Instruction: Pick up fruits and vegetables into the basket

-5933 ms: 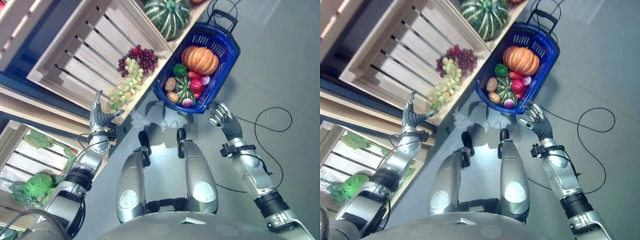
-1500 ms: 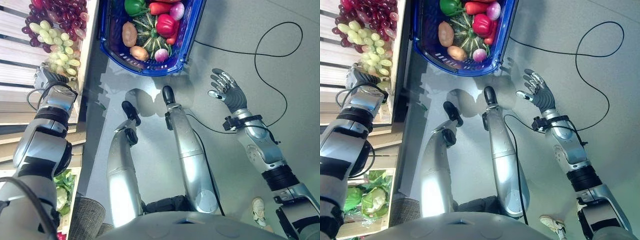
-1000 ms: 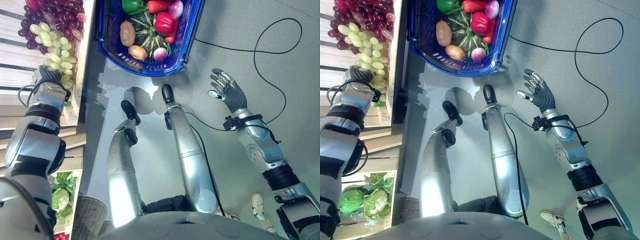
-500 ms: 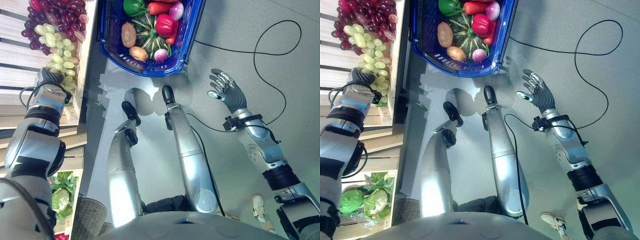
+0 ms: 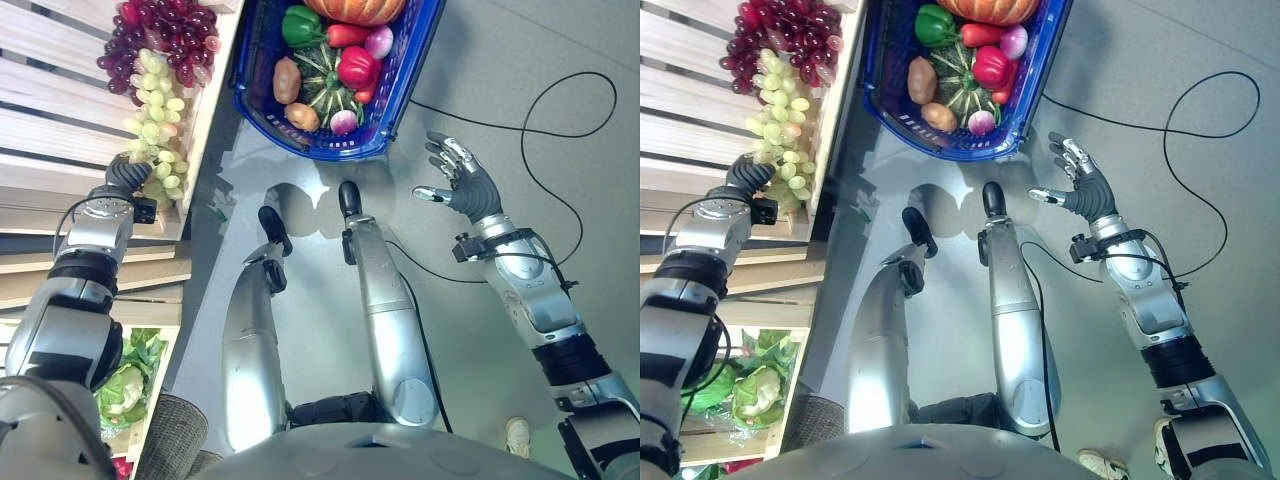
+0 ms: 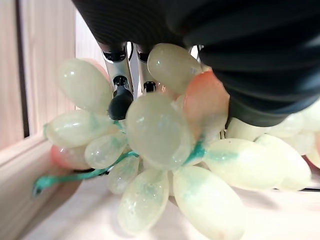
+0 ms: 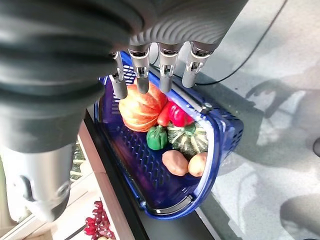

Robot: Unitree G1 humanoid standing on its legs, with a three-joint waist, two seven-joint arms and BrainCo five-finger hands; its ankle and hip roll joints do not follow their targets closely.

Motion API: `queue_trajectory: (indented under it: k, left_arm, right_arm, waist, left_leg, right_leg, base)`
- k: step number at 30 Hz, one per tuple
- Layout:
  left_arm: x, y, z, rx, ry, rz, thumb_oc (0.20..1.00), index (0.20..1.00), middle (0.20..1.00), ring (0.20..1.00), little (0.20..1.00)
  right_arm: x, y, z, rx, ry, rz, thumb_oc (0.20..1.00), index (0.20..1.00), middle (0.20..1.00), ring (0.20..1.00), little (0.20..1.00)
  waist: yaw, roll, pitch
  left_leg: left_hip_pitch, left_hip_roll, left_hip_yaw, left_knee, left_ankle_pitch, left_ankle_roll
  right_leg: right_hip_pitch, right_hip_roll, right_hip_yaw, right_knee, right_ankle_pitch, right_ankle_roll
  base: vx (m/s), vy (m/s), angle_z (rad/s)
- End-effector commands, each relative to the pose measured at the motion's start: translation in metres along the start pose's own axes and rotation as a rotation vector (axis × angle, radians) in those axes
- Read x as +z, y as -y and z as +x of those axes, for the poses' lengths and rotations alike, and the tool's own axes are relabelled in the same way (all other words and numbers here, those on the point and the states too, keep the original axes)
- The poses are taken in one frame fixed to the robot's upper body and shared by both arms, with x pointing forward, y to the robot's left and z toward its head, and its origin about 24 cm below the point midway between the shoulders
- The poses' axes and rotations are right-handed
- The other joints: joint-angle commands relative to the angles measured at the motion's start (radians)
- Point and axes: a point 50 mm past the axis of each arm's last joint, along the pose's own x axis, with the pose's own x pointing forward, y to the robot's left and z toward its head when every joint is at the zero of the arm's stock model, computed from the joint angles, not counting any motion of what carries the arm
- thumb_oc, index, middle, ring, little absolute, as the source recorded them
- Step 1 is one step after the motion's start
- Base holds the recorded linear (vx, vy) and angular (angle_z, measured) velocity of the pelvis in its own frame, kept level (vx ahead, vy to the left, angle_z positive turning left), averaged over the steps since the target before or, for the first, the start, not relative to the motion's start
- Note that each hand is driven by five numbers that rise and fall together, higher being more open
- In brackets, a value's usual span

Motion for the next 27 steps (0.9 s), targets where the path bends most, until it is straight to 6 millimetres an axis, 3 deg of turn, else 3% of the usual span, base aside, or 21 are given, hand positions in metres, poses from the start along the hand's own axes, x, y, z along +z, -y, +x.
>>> queue_trajectory:
  k: [1, 4, 11, 13, 18, 20, 23, 27]
  left_arm:
    - [-0.049, 0.056, -0.016, -0.244, -0.075, -0.161, 0.200, 0.200, 0.200, 0.200, 0.200]
    - [-0.056, 0.059, -0.024, -0.289, -0.046, -0.230, 0.200, 0.200, 0.200, 0.200, 0.200]
    - [-0.064, 0.067, -0.046, -0.400, 0.012, -0.345, 0.200, 0.200, 0.200, 0.200, 0.200]
    - [-0.063, 0.069, -0.052, -0.418, 0.037, -0.326, 0.200, 0.200, 0.200, 0.200, 0.200]
    - [-0.047, 0.069, -0.063, -0.410, 0.130, -0.242, 0.200, 0.200, 0.200, 0.200, 0.200]
    - [-0.038, 0.067, -0.068, -0.393, 0.184, -0.161, 0.200, 0.200, 0.200, 0.200, 0.200]
    - [-0.026, 0.064, -0.072, -0.375, 0.247, -0.062, 0.200, 0.200, 0.200, 0.200, 0.200]
    - [-0.018, 0.064, -0.076, -0.397, 0.275, -0.002, 0.200, 0.200, 0.200, 0.200, 0.200]
  right_arm:
    - [0.016, 0.004, -0.017, 0.016, 0.073, -0.068, 1.000, 1.000, 1.000, 1.000, 1.000]
    - [0.016, 0.009, -0.023, -0.020, 0.072, -0.121, 1.000, 1.000, 1.000, 1.000, 1.000]
    - [0.020, 0.028, -0.035, -0.195, 0.085, -0.566, 1.000, 1.000, 1.000, 1.000, 1.000]
    - [0.025, 0.034, -0.033, -0.195, 0.080, -0.620, 1.000, 1.000, 1.000, 1.000, 1.000]
    - [0.013, 0.022, -0.027, 0.045, -0.072, -0.269, 1.000, 1.000, 1.000, 1.000, 1.000]
    - [-0.003, 0.010, -0.028, 0.112, -0.177, 0.021, 1.000, 1.000, 1.000, 1.000, 1.000]
    - [-0.020, -0.010, -0.030, 0.192, -0.271, 0.299, 1.000, 1.000, 1.000, 1.000, 1.000]
    - [-0.021, -0.026, -0.028, 0.243, -0.255, 0.351, 1.000, 1.000, 1.000, 1.000, 1.000]
  waist:
    - [-0.048, 0.056, -0.037]
    - [-0.038, 0.063, -0.037]
    - [-0.017, 0.082, -0.037]
    - [-0.008, 0.089, -0.037]
    - [0.023, 0.088, -0.037]
    - [0.042, 0.083, -0.037]
    - [0.062, 0.080, -0.037]
    - [0.079, 0.082, -0.037]
  left_leg:
    - [0.037, -0.044, 0.063, -0.010, -0.060, 0.041]
    - [0.059, -0.048, 0.062, -0.019, -0.061, 0.044]
    - [0.104, -0.058, 0.053, -0.025, -0.074, 0.057]
    - [0.117, -0.061, 0.051, -0.027, -0.079, 0.061]
    - [0.139, -0.067, 0.039, -0.037, -0.078, 0.064]
    - [0.149, -0.071, 0.029, -0.043, -0.073, 0.065]
    - [0.166, -0.076, 0.019, -0.056, -0.065, 0.069]
    - [0.178, -0.082, 0.010, -0.056, -0.065, 0.074]
  right_leg:
    - [0.063, 0.056, -0.043, -0.081, -0.009, 0.064]
    - [0.088, 0.053, -0.047, -0.090, -0.013, 0.063]
    - [0.137, 0.047, -0.054, -0.099, -0.023, 0.063]
    - [0.151, 0.046, -0.054, -0.102, -0.026, 0.064]
    - [0.185, 0.041, -0.066, -0.123, -0.022, 0.062]
    - [0.205, 0.039, -0.077, -0.137, -0.015, 0.061]
    - [0.229, 0.035, -0.092, -0.150, -0.009, 0.060]
    - [0.248, 0.029, -0.104, -0.156, -0.007, 0.061]
  base:
    - [-0.01, 0.044, 0.12]
    - [-0.01, 0.039, 0.07]
    - [0.00, 0.016, 0.01]
    - [0.00, 0.015, 0.08]
    - [-0.03, -0.042, 0.07]
    - [-0.04, -0.095, 0.15]
    - [-0.03, -0.074, 0.14]
    - [-0.01, -0.041, 0.11]
